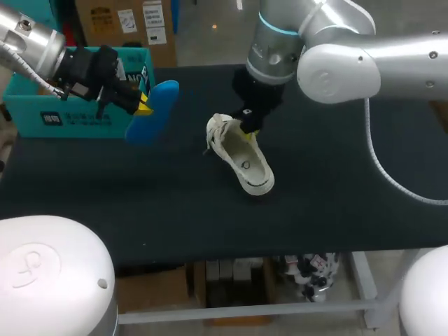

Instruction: Open the shoe tongue, take the insole out of the shoe, put the insole back into the shoe, and pack the shoe into the shoebox

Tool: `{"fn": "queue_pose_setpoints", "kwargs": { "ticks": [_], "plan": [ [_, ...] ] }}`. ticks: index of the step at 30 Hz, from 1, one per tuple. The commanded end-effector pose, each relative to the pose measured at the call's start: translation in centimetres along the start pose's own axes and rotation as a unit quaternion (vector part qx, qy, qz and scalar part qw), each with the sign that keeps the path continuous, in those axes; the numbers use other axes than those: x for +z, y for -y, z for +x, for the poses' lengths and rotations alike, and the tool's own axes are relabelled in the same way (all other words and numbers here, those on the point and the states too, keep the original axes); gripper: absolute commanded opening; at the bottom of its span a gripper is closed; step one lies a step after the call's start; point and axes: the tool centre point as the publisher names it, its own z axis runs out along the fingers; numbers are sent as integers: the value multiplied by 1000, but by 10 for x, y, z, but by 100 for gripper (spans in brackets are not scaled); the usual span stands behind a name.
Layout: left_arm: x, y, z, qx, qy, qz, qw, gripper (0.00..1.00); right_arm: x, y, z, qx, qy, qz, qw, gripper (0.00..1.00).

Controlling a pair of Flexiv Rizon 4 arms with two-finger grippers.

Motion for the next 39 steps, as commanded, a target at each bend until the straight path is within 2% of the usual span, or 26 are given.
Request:
{"fn": "queue_pose_setpoints", "kwargs": {
  "ticks": [1,12,22,23,24,25,32,36,39],
  "plan": [
    [4,-4,-14,8,-51,7,999,0,8,6,4,33,4,-53,998,0],
    [7,-5,-29,31,-74,17,997,0,6,10,10,122,35,-80,989,0],
    [15,-11,-36,33,-85,12,996,0,21,13,0,135,14,-98,986,0],
    [15,-12,-36,33,-86,12,996,0,22,13,-1,135,13,-100,986,11],
    [15,-12,-36,33,-87,12,996,0,23,14,-2,136,13,-102,985,74],
    [16,-12,-35,34,-89,12,995,0,23,15,-2,137,12,-105,985,100],
    [17,-2,-18,73,-93,17,993,0,2,27,1,130,20,-121,984,100],
    [17,9,-6,115,-98,28,988,0,-19,40,1,144,27,-128,981,100],
    [19,16,5,160,-101,39,981,0,-37,55,0,154,20,-151,976,100]
  ]
}}
